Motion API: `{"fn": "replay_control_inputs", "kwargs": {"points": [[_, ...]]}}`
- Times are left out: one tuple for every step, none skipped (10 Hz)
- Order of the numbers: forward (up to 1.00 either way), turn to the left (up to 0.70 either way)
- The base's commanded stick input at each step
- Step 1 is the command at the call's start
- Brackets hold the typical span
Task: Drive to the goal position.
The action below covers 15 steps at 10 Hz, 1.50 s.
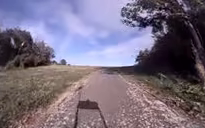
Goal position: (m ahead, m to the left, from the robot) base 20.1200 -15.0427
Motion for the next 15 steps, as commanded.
{"fn": "replay_control_inputs", "kwargs": {"points": [[0.70, -0.14], [0.70, -0.13], [0.70, -0.02], [0.70, -0.01], [0.70, 0.00], [0.70, 0.00], [0.70, 0.00], [0.70, 0.00], [0.70, 0.00], [0.70, 0.00], [0.70, 0.00], [0.70, 0.00], [0.70, 0.00], [0.70, 0.00], [0.70, 0.00]]}}
